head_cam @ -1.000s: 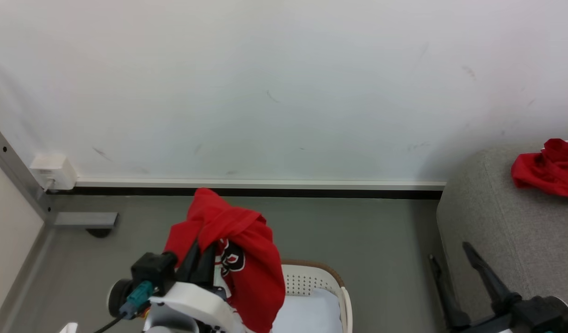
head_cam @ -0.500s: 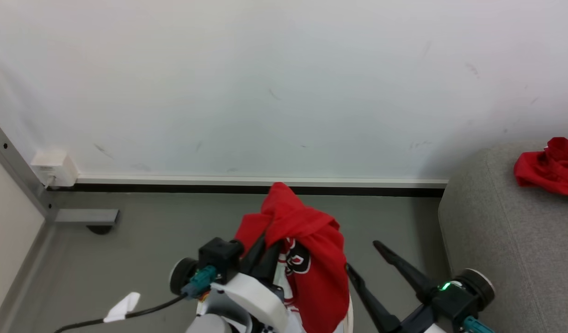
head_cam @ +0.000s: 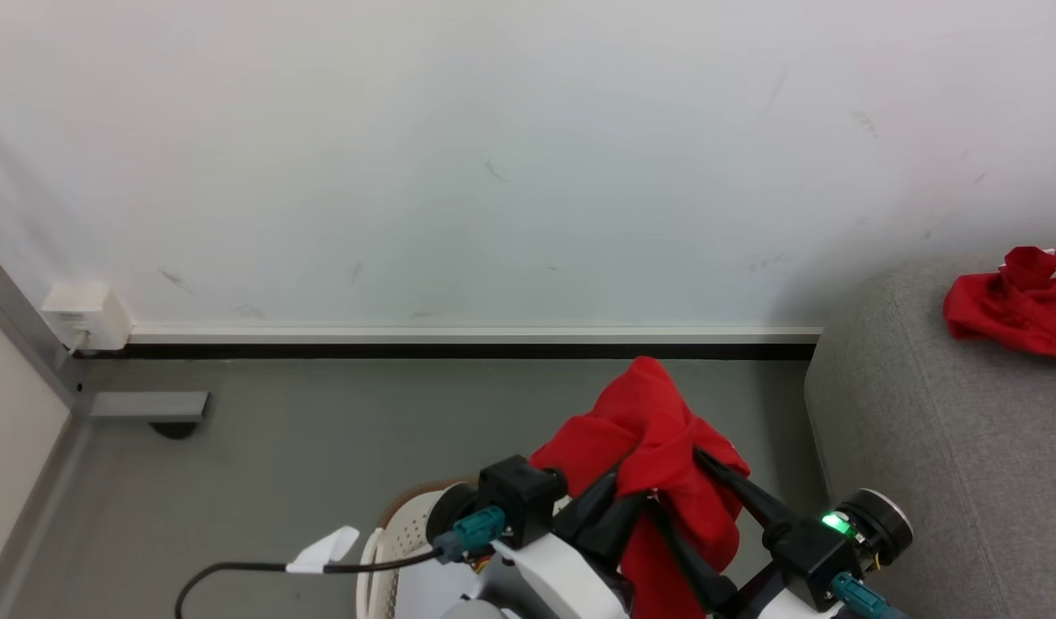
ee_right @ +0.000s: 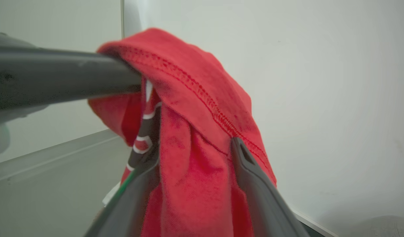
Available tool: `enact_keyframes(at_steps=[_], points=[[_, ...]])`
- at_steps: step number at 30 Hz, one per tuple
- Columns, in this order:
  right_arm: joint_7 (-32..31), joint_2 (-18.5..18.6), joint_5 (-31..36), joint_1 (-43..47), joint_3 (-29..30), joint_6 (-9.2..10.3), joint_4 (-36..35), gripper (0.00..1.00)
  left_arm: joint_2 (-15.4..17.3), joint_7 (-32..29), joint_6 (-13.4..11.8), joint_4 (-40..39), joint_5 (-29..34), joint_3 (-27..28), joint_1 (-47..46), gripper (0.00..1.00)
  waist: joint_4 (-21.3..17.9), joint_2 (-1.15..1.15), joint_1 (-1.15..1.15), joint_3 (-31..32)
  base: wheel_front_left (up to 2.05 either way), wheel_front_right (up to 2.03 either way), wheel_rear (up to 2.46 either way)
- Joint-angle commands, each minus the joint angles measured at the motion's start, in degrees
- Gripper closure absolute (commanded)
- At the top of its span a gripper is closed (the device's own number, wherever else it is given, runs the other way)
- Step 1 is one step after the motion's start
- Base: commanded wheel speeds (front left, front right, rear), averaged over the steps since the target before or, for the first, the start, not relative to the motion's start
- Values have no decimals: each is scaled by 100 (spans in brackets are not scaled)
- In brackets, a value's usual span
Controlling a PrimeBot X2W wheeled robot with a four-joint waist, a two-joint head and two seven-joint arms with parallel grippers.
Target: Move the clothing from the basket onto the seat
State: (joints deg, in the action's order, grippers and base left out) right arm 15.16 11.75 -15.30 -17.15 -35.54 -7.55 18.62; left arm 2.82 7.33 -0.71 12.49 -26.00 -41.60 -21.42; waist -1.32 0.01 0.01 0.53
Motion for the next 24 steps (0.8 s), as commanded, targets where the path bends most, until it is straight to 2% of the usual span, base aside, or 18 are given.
enact_keyframes(at_steps=[1, 2, 3, 4, 9, 10, 11, 13, 19, 24], points=[[-2, -26, 64, -47, 5, 13, 55, 0, 16, -29, 22, -52, -84, -67, -70, 100, -4, -1, -1, 3, 0, 0, 0], [-3, -28, 40, -37, -10, 13, 105, 0, 16, -59, 42, -69, -160, -135, -78, 100, -4, -1, -1, 6, 0, 0, 0], [-2, -36, 11, -41, 4, 13, 129, 62, 16, -70, 57, -77, -227, -187, -78, 100, -3, -1, -1, 10, 0, 0, 0], [-3, -48, -42, -31, 19, 13, 168, 100, 15, -69, 53, -69, -240, -220, -85, 100, -2, -1, -1, 14, 0, 0, 0], [-1, -42, -203, -30, 136, 13, 191, 100, 16, 31, -36, 108, -268, -268, -85, 98, -26, -1, -1, 36, 0, 0, 0], [-1, -32, -231, -21, 151, 13, 186, 100, 16, 46, -49, 150, -260, -268, -89, 67, -35, -1, -1, 37, 0, 0, 0], [-1, -23, -268, -13, 191, 14, 174, 100, 16, 81, -69, 188, -245, -272, -96, 60, -45, -1, -1, 38, 0, 0, 0], [0, 26, -306, 2, 263, 14, 151, 100, 16, 141, -96, 278, -220, -267, -104, 0, -68, -1, -1, 39, 0, 0, 0], [0, 161, -385, 79, 537, 14, 90, 100, 30, 317, -154, 585, -171, -254, -102, 0, -178, -1, -1, 33, 0, 0, 0], [0, 278, -386, 53, 827, 13, -57, 100, 43, 465, -183, 843, -135, -246, -144, 0, -465, -1, -1, -46, 0, 0, 0]])
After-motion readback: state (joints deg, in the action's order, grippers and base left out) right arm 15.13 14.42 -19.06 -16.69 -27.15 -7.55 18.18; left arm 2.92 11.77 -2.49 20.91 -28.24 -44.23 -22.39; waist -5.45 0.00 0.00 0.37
